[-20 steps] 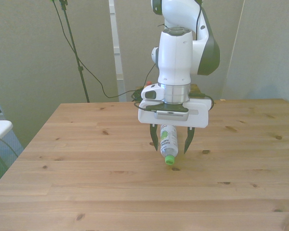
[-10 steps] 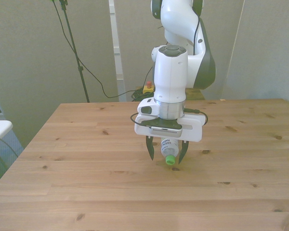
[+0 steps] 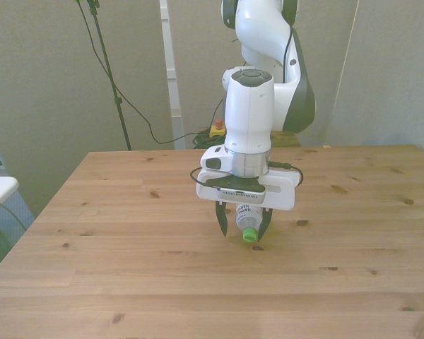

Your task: Stand the water bottle

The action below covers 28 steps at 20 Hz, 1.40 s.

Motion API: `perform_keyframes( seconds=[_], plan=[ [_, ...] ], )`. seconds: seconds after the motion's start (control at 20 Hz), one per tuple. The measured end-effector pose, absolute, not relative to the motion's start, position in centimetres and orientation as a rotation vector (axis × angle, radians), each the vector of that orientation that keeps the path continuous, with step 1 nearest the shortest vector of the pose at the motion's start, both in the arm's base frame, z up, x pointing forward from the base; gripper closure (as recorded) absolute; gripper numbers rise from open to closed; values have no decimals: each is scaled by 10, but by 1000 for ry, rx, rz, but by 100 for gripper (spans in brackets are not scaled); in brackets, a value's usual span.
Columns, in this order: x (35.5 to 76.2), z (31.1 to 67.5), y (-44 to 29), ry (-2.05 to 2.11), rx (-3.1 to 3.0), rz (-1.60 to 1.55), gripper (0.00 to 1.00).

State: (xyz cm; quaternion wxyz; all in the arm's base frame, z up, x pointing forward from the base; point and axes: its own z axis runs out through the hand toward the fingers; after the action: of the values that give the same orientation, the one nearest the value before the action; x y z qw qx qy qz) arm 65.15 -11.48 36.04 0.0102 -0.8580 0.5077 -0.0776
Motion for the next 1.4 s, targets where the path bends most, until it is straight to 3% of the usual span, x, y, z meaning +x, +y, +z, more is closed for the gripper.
perform_keyframes(
  seconds=[0.7,1.2,1.4],
  plan=[
    [651,368,-115,1579,-2671,-255,100],
    [620,488,-59,1413,-2697,-534,100],
    [600,516,-35,1372,-2699,-743,100]
  ],
)
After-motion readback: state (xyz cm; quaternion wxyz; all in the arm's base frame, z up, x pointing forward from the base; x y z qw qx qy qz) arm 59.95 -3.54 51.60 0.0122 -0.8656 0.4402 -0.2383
